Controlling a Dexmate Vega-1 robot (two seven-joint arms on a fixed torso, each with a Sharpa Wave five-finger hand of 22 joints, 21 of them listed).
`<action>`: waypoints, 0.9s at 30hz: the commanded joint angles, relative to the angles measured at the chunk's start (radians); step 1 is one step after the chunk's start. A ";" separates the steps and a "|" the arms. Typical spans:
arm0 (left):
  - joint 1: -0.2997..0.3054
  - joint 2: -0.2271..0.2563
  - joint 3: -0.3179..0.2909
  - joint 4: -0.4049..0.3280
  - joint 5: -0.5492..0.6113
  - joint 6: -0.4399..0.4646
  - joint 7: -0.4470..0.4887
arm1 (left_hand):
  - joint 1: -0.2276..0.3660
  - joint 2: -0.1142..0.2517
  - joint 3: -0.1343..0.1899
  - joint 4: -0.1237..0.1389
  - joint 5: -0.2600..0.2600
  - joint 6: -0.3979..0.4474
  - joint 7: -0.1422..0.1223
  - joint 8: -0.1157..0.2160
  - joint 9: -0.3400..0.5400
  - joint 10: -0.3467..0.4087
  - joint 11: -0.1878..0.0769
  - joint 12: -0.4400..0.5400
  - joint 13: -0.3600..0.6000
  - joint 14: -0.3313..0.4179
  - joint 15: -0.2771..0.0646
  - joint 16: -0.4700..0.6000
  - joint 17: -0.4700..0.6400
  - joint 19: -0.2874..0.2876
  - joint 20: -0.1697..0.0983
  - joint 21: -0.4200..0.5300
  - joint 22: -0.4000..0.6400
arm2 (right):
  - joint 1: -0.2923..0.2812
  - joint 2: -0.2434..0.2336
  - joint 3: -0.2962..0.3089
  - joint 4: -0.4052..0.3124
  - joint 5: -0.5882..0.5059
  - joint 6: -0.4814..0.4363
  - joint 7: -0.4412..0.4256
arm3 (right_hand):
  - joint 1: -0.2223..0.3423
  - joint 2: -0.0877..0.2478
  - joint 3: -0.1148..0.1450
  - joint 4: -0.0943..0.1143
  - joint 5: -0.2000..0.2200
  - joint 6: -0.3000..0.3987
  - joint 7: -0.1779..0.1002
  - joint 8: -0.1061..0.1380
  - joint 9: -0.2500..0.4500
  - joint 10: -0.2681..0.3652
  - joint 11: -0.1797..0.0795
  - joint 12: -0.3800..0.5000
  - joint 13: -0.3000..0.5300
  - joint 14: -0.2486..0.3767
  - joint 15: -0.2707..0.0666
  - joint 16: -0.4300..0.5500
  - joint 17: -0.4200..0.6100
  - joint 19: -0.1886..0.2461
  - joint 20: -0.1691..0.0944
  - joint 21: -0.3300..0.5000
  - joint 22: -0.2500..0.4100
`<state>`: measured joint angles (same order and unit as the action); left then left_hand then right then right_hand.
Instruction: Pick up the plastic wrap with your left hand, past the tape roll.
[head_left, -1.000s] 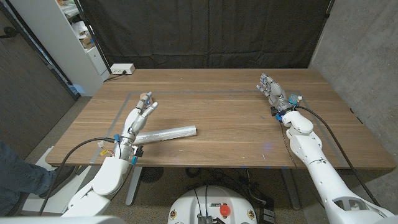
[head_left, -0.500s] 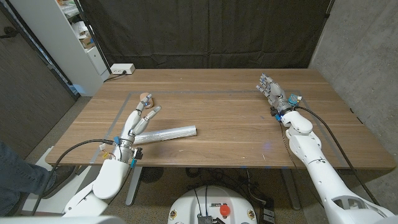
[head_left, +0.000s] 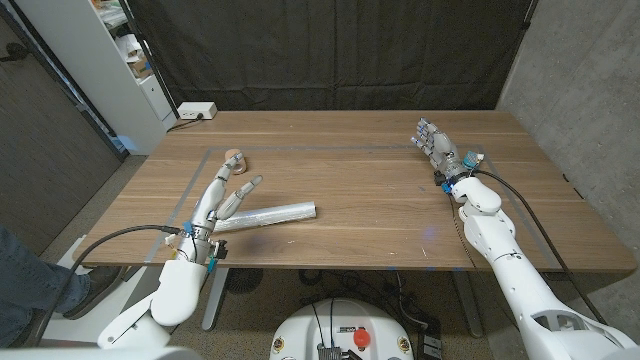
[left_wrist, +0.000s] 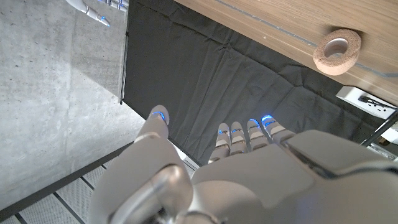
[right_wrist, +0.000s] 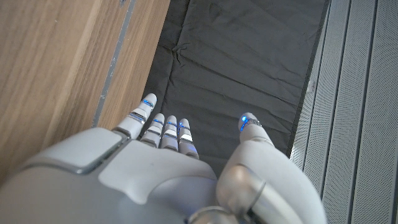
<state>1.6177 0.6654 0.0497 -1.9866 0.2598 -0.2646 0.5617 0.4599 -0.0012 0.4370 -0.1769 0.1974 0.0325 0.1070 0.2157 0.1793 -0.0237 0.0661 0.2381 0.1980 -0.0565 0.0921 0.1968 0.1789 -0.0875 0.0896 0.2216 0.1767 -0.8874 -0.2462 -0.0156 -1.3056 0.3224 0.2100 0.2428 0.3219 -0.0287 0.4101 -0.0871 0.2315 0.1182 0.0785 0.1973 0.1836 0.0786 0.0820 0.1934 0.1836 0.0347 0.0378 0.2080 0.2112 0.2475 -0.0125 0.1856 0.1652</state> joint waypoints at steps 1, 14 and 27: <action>0.033 0.037 -0.004 -0.055 0.042 0.091 0.014 | 0.020 -0.002 0.004 -0.003 0.003 0.008 0.000 0.005 0.002 0.013 0.002 0.003 0.001 0.012 0.007 0.009 0.004 0.007 0.004 0.000 0.003 | 0.009 0.000 -0.002 0.009 -0.008 -0.008 -0.003 | -0.001 0.011 0.005 -0.005 -0.003 0.009 0.003 0.001 0.006 0.009 0.000 0.004 0.005 0.013 0.000 0.011 0.005 0.014 -0.002 0.011 0.005; 0.064 0.071 -0.010 -0.096 0.056 0.179 0.000 | 0.042 -0.009 0.007 -0.005 0.003 0.008 -0.002 0.003 0.002 0.009 0.000 0.000 0.002 0.013 0.004 0.006 0.004 0.003 0.008 -0.004 0.004 | 0.003 0.001 0.002 0.008 -0.007 -0.009 -0.007 | -0.004 0.013 0.004 -0.004 -0.004 0.012 0.002 0.002 0.006 0.009 -0.002 0.003 0.005 0.018 -0.001 0.013 0.006 0.020 -0.004 0.013 0.005; 0.063 0.104 0.016 -0.123 0.097 0.280 -0.006 | 0.068 -0.019 0.009 -0.004 0.003 0.005 -0.020 -0.001 0.003 0.014 -0.009 0.000 0.002 0.016 -0.001 0.004 0.004 0.007 0.006 -0.006 0.004 | 0.000 0.005 -0.003 0.002 -0.009 -0.007 -0.008 | -0.008 0.014 0.002 -0.003 -0.006 0.014 0.001 0.002 0.006 0.011 -0.002 0.003 0.005 0.018 -0.001 0.012 0.008 0.020 -0.003 0.012 0.005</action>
<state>1.6734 0.7438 0.0495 -2.0797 0.3206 -0.0722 0.5564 0.5123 -0.0198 0.4411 -0.1808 0.1973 0.0375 0.0941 0.2157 0.1791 -0.0152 0.0604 0.2381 0.1979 -0.0472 0.0948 0.1968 0.1789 -0.0876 0.0896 0.2175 0.1794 -0.8844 -0.2440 -0.0158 -1.2991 0.3149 0.2032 0.2371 0.3139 -0.0207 0.4129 -0.0898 0.2307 0.1252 0.0786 0.1973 0.1836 0.0786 0.0820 0.1934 0.1836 0.0433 0.0356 0.2158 0.2165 0.2600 -0.0179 0.1934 0.1652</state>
